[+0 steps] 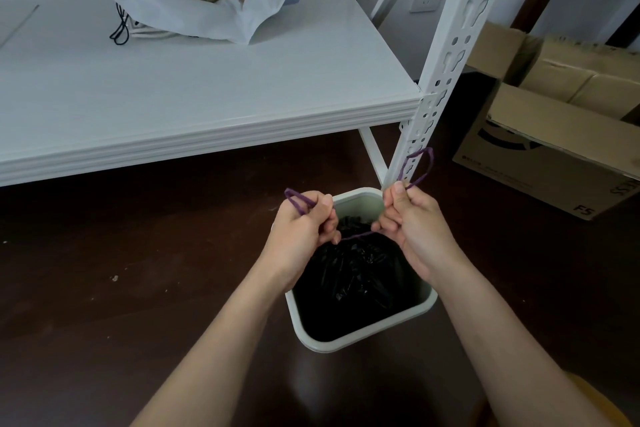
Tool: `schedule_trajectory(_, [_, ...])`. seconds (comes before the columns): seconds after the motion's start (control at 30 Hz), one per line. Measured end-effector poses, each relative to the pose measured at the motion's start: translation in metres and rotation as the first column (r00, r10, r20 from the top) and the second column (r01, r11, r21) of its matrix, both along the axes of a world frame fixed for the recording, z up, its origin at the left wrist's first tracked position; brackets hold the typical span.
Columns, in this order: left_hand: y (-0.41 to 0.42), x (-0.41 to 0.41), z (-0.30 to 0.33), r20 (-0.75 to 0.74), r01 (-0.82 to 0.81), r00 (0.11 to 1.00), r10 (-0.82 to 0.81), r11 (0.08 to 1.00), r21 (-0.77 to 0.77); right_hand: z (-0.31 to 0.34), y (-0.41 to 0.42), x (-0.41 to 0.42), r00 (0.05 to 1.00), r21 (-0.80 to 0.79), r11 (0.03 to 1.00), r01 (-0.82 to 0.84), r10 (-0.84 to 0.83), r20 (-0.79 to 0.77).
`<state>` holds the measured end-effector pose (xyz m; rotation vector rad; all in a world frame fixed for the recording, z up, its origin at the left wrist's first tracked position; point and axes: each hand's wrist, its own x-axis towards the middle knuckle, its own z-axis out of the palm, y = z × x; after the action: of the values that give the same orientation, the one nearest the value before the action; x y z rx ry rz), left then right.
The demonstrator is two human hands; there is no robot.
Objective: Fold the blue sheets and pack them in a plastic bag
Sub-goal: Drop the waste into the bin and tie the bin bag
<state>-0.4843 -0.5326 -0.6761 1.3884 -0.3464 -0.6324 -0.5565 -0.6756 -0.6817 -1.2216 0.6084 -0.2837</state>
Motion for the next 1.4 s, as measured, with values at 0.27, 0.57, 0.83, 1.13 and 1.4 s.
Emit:
schedule_trajectory(0.27, [0.008, 0.006, -0.01, 0.155, -0.015, 0.988, -0.028, 0.964, 0.266, -0.016, -0.007, 0.005, 0.971, 0.015, 0.988, 0.152, -0.146, -0.189])
schedule_trajectory(0.57, [0.007, 0.008, -0.008, -0.076, -0.052, 0.995, 0.066, 0.984, 0.173, 0.001, -0.002, -0.001, 0.994, -0.154, 0.987, 0.042, -0.057, -0.095])
schedule_trajectory(0.83, [0.004, -0.002, -0.006, 0.188, 0.025, 0.98, -0.071, 0.971, 0.236, 0.016, 0.006, -0.005, 0.998, -0.368, 0.93, -0.012, 0.034, 0.055])
schedule_trajectory(1.13, [-0.008, -0.014, -0.008, 0.545, 0.006, 0.812, -0.21, 0.936, 0.352, 0.019, 0.008, -0.011, 0.97, -0.558, 0.816, -0.15, 0.231, 0.077])
schedule_trajectory(1.4, [-0.008, -0.017, -0.007, 0.553, 0.004, 0.805, -0.216, 0.933, 0.359, -0.005, -0.004, -0.011, 0.945, -0.787, 0.525, -0.325, 0.215, -0.247])
